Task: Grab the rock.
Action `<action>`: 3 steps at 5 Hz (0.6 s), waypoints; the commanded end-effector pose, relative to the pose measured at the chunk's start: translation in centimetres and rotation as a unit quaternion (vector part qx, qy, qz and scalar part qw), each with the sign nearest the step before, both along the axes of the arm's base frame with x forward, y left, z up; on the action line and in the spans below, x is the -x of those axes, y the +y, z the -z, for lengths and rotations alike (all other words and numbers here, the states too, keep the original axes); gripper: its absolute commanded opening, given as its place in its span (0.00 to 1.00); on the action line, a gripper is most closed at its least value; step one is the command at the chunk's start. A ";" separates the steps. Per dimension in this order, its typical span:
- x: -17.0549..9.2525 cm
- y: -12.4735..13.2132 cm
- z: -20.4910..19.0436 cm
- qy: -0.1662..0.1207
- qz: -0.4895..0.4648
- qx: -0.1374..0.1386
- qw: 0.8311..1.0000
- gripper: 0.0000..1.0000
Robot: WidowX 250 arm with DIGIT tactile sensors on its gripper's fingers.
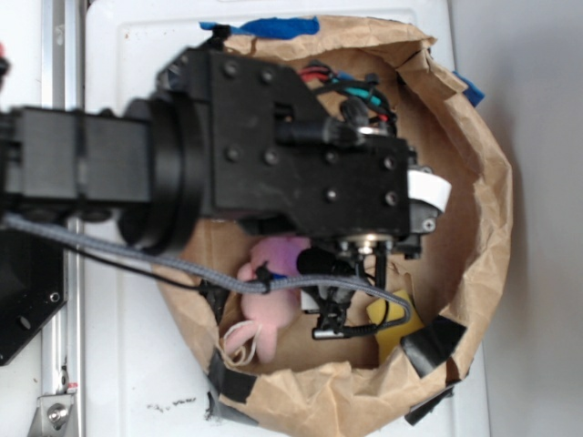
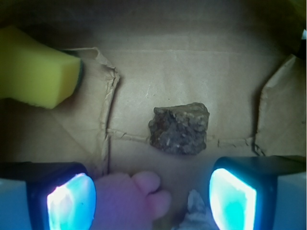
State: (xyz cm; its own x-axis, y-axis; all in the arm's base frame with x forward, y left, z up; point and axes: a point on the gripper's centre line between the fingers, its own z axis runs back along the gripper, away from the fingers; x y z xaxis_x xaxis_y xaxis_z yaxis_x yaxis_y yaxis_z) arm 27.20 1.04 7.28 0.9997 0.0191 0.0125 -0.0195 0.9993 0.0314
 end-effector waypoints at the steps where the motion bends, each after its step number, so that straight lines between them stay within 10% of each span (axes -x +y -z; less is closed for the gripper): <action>1: -1.4 1.0 0.4 -0.030 -0.004 -0.029 0.999 1.00; 3: -1.0 2.4 0.7 -0.055 0.000 -0.038 0.998 1.00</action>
